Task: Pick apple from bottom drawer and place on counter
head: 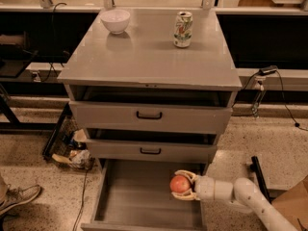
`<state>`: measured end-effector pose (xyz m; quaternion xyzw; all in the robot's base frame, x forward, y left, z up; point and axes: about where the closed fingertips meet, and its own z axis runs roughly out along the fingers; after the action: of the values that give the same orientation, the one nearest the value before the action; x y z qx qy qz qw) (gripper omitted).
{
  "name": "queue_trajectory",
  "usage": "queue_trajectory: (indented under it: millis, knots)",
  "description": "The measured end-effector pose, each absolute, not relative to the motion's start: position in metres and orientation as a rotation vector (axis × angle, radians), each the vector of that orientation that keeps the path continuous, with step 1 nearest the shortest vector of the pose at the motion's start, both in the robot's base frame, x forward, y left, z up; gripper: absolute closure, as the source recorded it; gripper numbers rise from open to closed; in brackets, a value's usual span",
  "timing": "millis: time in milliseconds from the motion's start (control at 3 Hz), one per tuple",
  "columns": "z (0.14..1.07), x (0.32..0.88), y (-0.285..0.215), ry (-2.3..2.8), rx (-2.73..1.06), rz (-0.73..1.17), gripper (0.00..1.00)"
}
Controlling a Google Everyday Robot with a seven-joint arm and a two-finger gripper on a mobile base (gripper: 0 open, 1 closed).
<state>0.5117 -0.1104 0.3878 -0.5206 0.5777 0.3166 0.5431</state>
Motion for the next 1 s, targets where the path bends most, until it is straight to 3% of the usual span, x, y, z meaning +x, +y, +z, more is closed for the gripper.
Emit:
queue_trajectory:
  millis: [1000]
  knots:
    - [0.569,0.498,-0.164,1.128,-1.303,0.561,1.0]
